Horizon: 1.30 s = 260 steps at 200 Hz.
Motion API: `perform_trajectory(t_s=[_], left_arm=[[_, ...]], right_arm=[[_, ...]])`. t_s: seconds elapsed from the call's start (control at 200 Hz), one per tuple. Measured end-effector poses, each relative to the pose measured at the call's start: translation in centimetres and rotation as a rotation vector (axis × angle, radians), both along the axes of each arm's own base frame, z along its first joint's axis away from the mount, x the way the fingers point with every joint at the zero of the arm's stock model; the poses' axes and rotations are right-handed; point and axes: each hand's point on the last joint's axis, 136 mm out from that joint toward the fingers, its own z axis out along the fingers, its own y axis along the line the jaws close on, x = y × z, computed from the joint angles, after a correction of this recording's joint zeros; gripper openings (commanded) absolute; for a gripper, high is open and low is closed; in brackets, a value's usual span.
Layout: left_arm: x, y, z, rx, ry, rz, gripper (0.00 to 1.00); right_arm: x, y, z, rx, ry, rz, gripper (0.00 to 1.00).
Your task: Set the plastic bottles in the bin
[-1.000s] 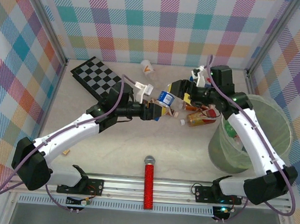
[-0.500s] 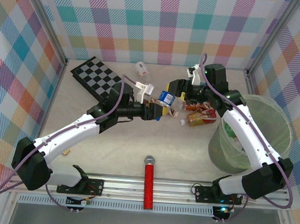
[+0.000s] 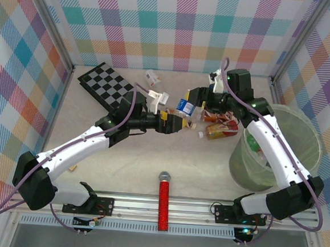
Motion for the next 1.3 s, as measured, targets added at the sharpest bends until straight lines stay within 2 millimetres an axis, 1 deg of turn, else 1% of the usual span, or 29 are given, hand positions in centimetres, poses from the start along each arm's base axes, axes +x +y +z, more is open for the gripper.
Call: perform_trajectory(t_s=[0.055,0.12,0.195,0.26,0.325,0.38,0.45,0.515,0.575,0.655,0.75,0.855,0.955,1.055,1.145,1.22,1.3], left_arm=[[0.0,0.2,0.3,-0.002,-0.009,0.006,1.00],[0.0,0.4,0.7,-0.005,-0.022,0.017,1.00],[0.1,0.6,1.0,-0.006,-0.031,0.033,1.00],[0.5,0.8,0.8,0.002,-0.031,0.056,1.00],[1.2,1.2,0.2,0.021,-0.017,0.087,0.99],[2.0,1.5,-0.8,0.047,0.012,0.120,0.98],[3.5,2.0,-2.1,0.089,0.055,0.180,0.97],[5.4,2.9,-3.6,0.142,0.093,0.261,0.96],[6.7,3.8,-4.8,0.185,0.124,0.332,0.96],[7.6,5.0,-6.2,0.233,0.157,0.414,0.95],[8.0,6.1,-7.4,0.281,0.183,0.477,0.95],[8.2,7.0,-8.0,0.311,0.196,0.522,0.95],[8.2,7.5,-8.6,0.335,0.198,0.548,0.95],[8.1,8.0,-9.5,0.360,0.204,0.562,0.95],[8.2,8.3,-9.8,0.375,0.204,0.573,0.93],[8.4,8.4,-10.1,0.386,0.202,0.579,0.89],[8.7,8.6,-11.0,0.407,0.212,0.589,0.88]], right_arm=[[0.0,-1.1,0.9,-0.010,-0.020,-0.023,0.50],[0.1,-3.1,2.2,-0.020,-0.046,-0.069,0.49],[0.2,-6.5,4.1,-0.032,-0.083,-0.153,0.48],[-0.2,-10.1,5.9,-0.044,-0.112,-0.249,0.47],[-0.9,-13.5,7.5,-0.062,-0.145,-0.346,0.46],[-1.8,-16.4,8.8,-0.086,-0.174,-0.432,0.45],[-3.0,-19.1,9.9,-0.125,-0.196,-0.519,0.45],[-3.8,-21.2,10.1,-0.165,-0.201,-0.586,0.45],[-4.5,-23.1,9.7,-0.202,-0.183,-0.647,0.45],[-5.1,-25.3,8.7,-0.242,-0.142,-0.719,0.44],[-5.6,-28.1,7.4,-0.289,-0.089,-0.806,0.43],[-6.1,-30.1,5.8,-0.328,-0.036,-0.868,0.42],[-6.4,-31.1,4.3,-0.346,0.011,-0.893,0.42],[-6.5,-31.5,2.9,-0.361,0.050,-0.897,0.42],[-7.0,-31.7,1.0,-0.376,0.099,-0.901,0.42],[-7.4,-31.7,-0.7,-0.386,0.144,-0.899,0.42],[-7.8,-31.5,-2.5,-0.388,0.191,-0.889,0.43]])
